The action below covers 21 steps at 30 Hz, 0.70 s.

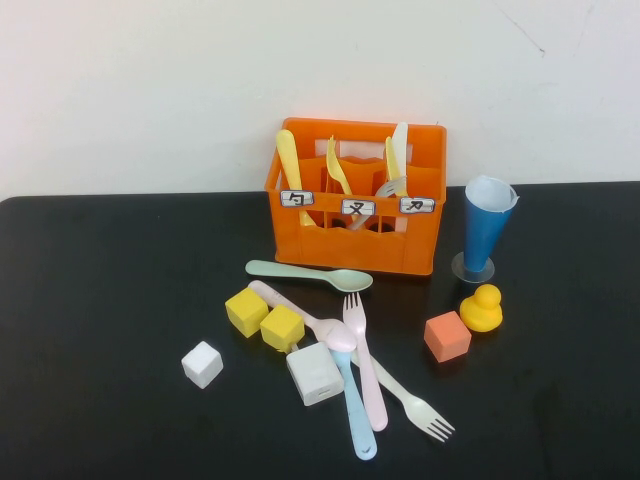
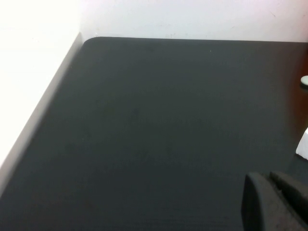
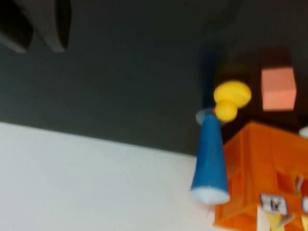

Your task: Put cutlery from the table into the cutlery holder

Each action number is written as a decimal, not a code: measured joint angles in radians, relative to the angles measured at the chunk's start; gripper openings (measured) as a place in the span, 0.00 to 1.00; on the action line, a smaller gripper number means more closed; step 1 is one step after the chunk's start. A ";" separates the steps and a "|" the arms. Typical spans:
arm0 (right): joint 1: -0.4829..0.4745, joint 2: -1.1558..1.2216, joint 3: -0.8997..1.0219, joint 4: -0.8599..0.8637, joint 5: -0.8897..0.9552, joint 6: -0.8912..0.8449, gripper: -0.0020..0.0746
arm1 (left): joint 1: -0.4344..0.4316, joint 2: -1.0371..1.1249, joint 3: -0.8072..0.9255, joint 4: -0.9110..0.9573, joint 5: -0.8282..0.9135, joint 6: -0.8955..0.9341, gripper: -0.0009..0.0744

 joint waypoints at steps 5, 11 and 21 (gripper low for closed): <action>0.000 -0.029 0.000 0.024 0.020 0.000 0.14 | 0.000 0.000 0.000 0.000 0.000 0.000 0.01; 0.000 -0.080 0.000 0.050 0.159 -0.026 0.14 | 0.000 0.000 0.000 0.000 0.000 0.000 0.01; -0.068 -0.084 -0.003 0.046 0.189 -0.045 0.14 | 0.000 0.000 0.000 0.000 0.000 -0.004 0.01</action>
